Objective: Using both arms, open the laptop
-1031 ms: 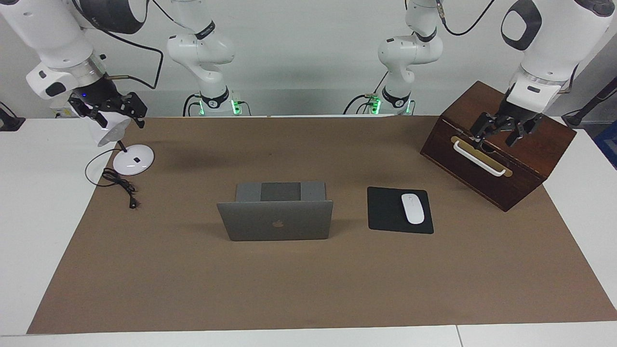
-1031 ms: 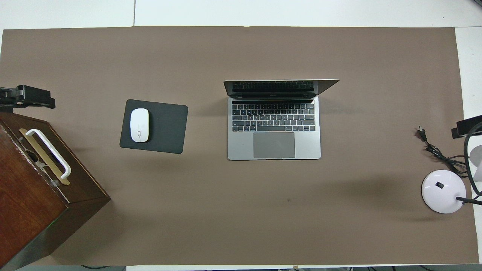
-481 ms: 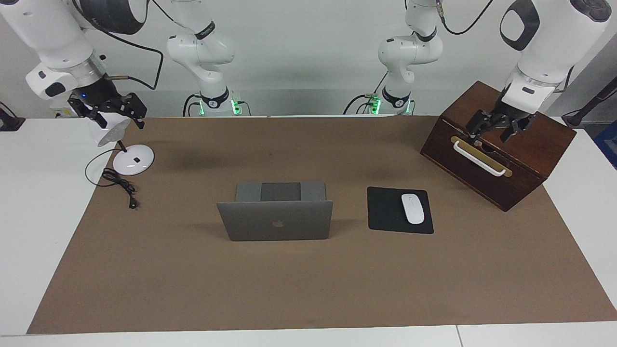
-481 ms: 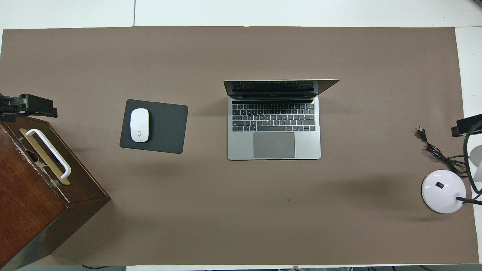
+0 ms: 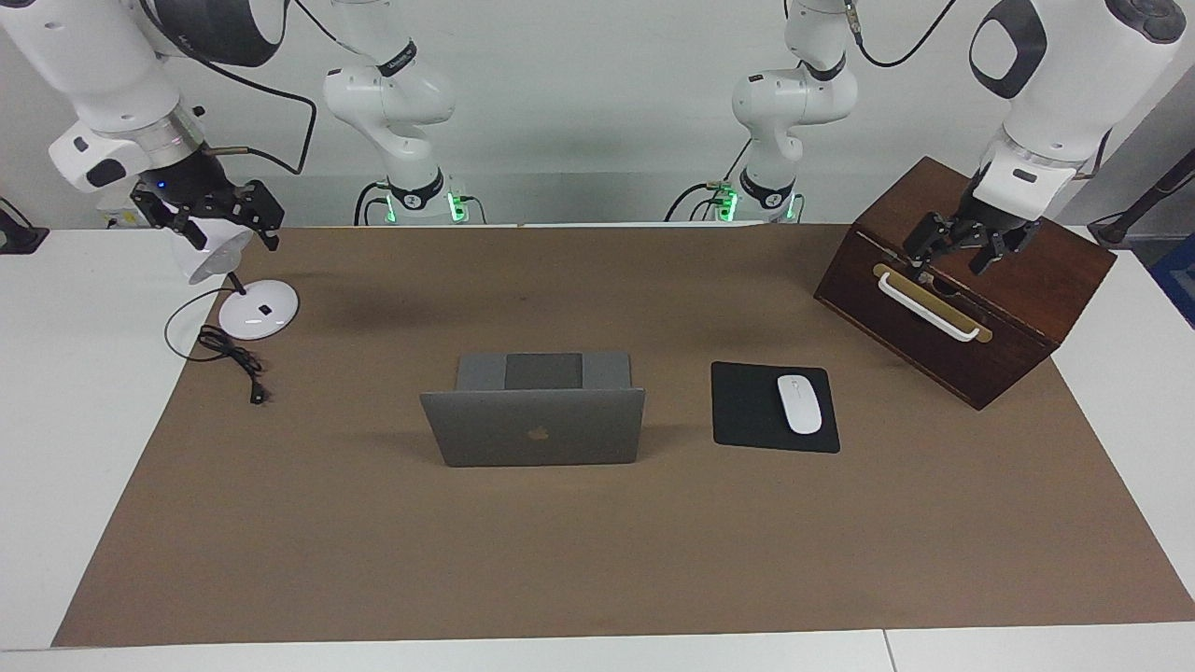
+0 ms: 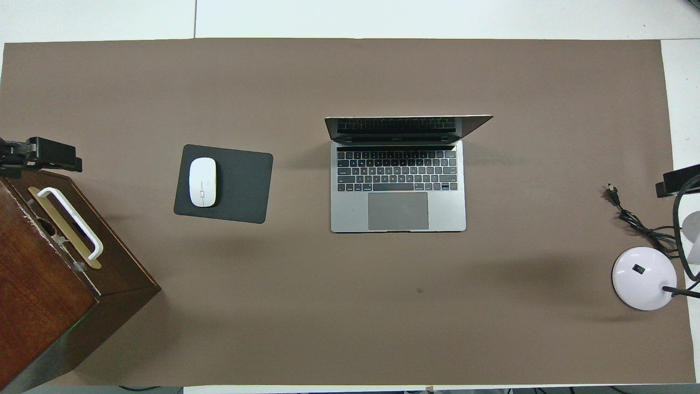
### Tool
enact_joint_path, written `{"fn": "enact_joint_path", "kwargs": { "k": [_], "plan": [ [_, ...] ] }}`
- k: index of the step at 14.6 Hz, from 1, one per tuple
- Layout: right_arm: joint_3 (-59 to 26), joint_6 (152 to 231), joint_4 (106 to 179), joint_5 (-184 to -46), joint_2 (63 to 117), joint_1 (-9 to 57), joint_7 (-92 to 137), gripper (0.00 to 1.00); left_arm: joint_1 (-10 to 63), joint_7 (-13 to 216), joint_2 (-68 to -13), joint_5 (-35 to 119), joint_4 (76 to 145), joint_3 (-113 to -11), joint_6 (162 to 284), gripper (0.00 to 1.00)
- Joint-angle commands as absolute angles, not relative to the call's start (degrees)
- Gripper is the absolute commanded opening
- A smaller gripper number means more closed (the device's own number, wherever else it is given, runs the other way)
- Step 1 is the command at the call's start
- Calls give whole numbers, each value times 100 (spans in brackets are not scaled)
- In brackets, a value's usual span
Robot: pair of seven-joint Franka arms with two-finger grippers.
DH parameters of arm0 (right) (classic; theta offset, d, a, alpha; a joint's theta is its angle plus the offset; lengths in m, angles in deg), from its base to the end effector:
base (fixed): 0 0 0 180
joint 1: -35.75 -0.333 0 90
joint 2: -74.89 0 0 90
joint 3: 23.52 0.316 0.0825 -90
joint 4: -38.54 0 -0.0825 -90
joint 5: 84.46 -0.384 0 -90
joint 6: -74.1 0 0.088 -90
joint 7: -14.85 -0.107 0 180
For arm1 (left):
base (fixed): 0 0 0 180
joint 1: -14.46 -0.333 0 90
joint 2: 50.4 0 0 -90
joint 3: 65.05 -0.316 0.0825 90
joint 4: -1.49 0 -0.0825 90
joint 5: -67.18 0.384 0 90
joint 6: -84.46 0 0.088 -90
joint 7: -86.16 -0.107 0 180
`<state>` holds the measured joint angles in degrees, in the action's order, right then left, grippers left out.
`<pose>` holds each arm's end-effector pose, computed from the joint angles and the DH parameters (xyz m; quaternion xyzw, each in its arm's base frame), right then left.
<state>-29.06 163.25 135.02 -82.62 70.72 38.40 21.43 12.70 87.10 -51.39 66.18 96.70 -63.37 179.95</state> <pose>0.5222 -0.0805 0.6093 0.9994 -0.0136 -0.0291 0.0089 0.5564 -0.0011 0.5994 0.9999 0.0096 0.0110 0.0085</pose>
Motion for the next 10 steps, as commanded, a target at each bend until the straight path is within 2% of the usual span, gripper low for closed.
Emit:
{"fn": "enact_joint_path", "kwargs": {
  "k": [1, 10],
  "plan": [
    [-2871, 16471, 13609, -8384, 6988, 3882, 2039, 100, 1305, 8704, -5295, 6744, 9817, -6373, 17929, 100],
    [-2871, 16480, 13609, -8376, 6988, 3882, 2039, 100, 1349, 8704, -5286, 6727, 9729, -6364, 17868, 100]
  ]
}}
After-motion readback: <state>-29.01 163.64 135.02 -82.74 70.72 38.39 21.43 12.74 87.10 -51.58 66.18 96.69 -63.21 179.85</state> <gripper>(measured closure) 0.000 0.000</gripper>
